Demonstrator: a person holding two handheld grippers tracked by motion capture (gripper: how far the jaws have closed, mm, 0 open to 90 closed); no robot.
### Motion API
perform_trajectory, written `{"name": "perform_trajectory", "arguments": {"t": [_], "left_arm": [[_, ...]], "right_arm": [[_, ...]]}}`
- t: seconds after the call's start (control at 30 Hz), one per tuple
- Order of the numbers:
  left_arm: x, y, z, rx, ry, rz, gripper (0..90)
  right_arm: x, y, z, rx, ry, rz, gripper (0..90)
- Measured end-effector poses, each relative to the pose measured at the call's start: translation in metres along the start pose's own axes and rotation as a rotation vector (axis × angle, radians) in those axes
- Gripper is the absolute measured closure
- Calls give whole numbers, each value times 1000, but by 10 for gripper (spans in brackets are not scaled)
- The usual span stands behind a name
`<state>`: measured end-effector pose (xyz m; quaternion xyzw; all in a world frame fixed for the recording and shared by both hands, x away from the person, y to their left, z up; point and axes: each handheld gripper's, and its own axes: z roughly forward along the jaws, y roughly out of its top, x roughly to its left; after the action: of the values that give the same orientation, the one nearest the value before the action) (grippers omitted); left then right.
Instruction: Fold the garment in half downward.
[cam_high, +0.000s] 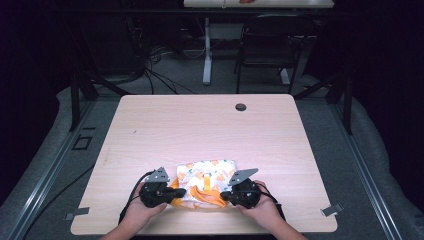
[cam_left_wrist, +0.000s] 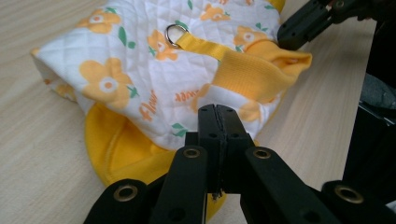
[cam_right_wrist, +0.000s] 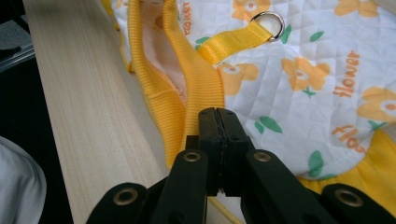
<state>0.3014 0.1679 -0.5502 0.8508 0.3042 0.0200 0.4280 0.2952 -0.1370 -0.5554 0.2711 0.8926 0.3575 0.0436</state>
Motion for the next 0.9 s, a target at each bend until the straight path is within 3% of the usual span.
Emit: {"name": "perform_trajectory", "arguments": {"t": [0.13,0.33,0.5,0.6,0.77,0.9], "left_arm": [[0,7,-1,-23,13,-15,899],[-6,18,8,-27,-1,-6,899],[-10,8,17,30,-9,26,899],[-8,-1,16,55,0,16,900],[-3,-9,15,74,23,5,900],[-2,-11,18,83,33,20,900]], "right_arm": [[2,-2,2,5,11,2,895],[5,-3,3,-4,24,2,895],[5,-6,2,-7,25,8,894],[4,-7,2,-10,25,13,893],[4,-8,3,-8,25,17,893],[3,-8,3,-1,26,22,894]]}}
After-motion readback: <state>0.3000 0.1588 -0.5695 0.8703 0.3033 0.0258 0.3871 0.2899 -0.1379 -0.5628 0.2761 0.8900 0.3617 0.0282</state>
